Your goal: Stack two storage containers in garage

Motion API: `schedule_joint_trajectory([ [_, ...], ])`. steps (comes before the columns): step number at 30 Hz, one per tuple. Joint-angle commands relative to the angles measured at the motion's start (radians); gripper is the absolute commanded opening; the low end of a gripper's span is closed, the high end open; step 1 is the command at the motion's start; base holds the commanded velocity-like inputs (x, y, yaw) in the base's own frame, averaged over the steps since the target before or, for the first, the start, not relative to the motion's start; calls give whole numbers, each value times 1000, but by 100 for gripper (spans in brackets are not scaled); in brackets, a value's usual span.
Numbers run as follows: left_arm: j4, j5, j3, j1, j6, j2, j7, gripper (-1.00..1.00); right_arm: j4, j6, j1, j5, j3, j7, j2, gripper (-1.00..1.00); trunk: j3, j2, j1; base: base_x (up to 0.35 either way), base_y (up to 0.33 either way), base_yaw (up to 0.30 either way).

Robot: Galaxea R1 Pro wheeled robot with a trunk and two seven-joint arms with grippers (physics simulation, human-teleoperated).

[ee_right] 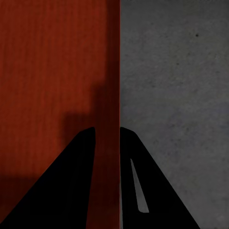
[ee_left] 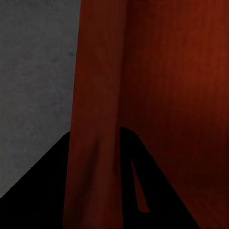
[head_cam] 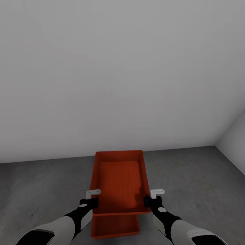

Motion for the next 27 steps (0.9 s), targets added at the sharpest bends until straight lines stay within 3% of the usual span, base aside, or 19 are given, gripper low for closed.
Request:
schedule_joint_trajectory([
  [1, 3, 18, 37, 0, -5, 10, 8, -100, -3, -13, -1, 24, -76, -4, 1, -100, -2, -1, 0, 0, 0, 0],
  [27, 3, 18, 37, 0, -5, 10, 7, -100, -3, -13, -1, 24, -76, -4, -1, -100, -41, -1, 0, 0, 0, 0],
])
